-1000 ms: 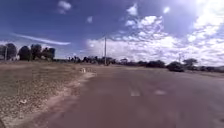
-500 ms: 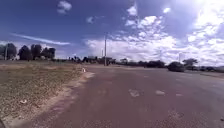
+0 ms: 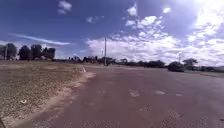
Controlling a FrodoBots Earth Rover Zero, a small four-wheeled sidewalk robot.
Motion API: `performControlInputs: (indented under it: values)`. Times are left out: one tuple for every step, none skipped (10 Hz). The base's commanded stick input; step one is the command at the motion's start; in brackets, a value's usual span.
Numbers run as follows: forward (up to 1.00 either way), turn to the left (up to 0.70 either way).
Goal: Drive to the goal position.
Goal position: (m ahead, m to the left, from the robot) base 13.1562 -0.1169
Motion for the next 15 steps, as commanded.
performControlInputs:
  values:
    - [1.0, 0.0]
    - [1.0, -0.07]
    - [1.0, -0.14]
    - [1.0, -0.21]
    - [1.0, -0.29]
    - [1.0, -0.19]
    - [1.0, -0.09]
    - [1.0, 0.0]
    - [1.0, 0.0]
    - [1.0, 0.0]
    - [1.0, 0.0]
    - [1.0, 0.0]
    - [1.0, 0.0]
    - [1.0, 0.0]
    - [1.0, 0.0]
